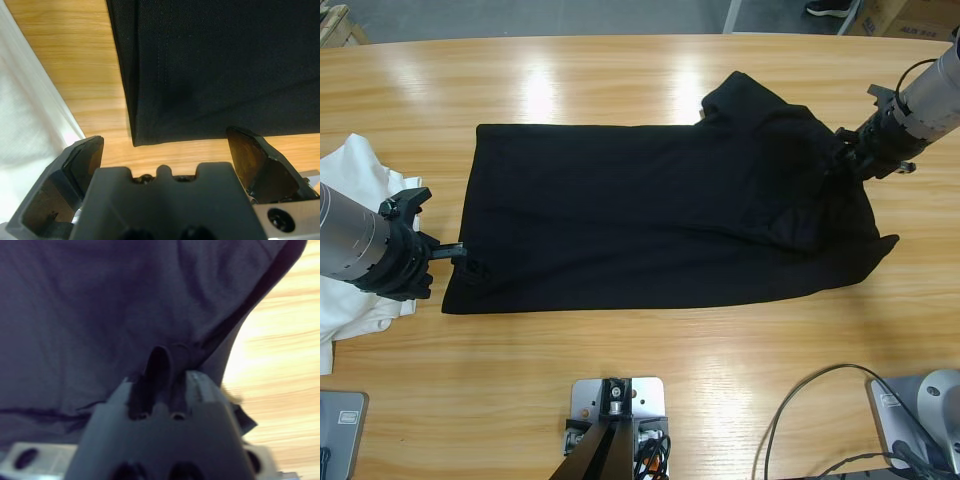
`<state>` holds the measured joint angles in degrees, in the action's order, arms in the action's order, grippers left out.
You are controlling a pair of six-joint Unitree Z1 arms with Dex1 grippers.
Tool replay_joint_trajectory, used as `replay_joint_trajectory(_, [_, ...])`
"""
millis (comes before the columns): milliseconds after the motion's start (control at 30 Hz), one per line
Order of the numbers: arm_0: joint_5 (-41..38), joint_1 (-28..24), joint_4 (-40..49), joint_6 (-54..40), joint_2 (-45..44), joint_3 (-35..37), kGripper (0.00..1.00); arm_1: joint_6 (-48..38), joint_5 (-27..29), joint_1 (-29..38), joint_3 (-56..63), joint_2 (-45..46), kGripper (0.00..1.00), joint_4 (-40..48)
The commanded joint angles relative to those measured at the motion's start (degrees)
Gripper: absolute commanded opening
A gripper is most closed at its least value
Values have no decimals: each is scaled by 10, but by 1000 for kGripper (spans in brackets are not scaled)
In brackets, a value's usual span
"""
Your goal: Fold clothes
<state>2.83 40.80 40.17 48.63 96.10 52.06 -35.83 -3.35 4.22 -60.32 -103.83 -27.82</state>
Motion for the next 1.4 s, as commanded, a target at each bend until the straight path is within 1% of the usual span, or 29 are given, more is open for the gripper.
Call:
replay_joint_trajectory(33, [4,5,-4,-2,30,-12,959,19,45,-1,24,2,0,-5])
replay_joint_trajectory(133, [3,5,-5,-2,31,-12,959,20,48,-1,26,2,0,-5])
replay_joint_trajectory(200, [2,6,-7,-1,31,-12,959,22,52,0,22,23,0,-9])
replay_joint_trajectory(300, [0,5,-13,-1,35,-12,959,20,61,11,-13,68,0,-49])
replay_joint_trajectory(400, [-2,6,-16,0,39,-12,959,4,67,38,-32,101,0,-82])
replay_joint_trajectory(500, [-2,6,-16,-2,39,-13,959,-22,67,57,-19,107,0,-95])
replay_joint_trajectory(600, [-2,8,-16,-1,37,-14,959,-43,52,59,12,82,0,-95])
replay_joint_trajectory(767, [-2,10,-16,-1,38,-16,959,-106,55,86,58,137,0,-114])
replay_joint_trajectory(867, [-2,10,-22,-1,41,-15,959,-148,58,105,78,165,0,-146])
replay_joint_trajectory(967, [-3,10,-22,-2,40,-13,959,-176,77,122,89,166,0,-186])
replay_joint_trajectory(1067, [-3,10,-22,-2,37,-14,959,-183,75,124,119,125,0,-173])
replay_joint_trajectory(1200, [-3,10,-21,-3,30,-24,959,-198,56,150,156,40,0,-95])
replay_joint_trajectory(1267, [-3,10,-21,-2,29,-29,959,-199,54,151,163,12,0,-59])
replay_joint_trajectory(1367, [-3,10,-21,-1,24,-30,959,-201,57,151,168,3,0,-47])
replay_joint_trajectory(1400, [-3,10,-22,-1,23,-29,959,-204,61,151,172,14,34,-47])
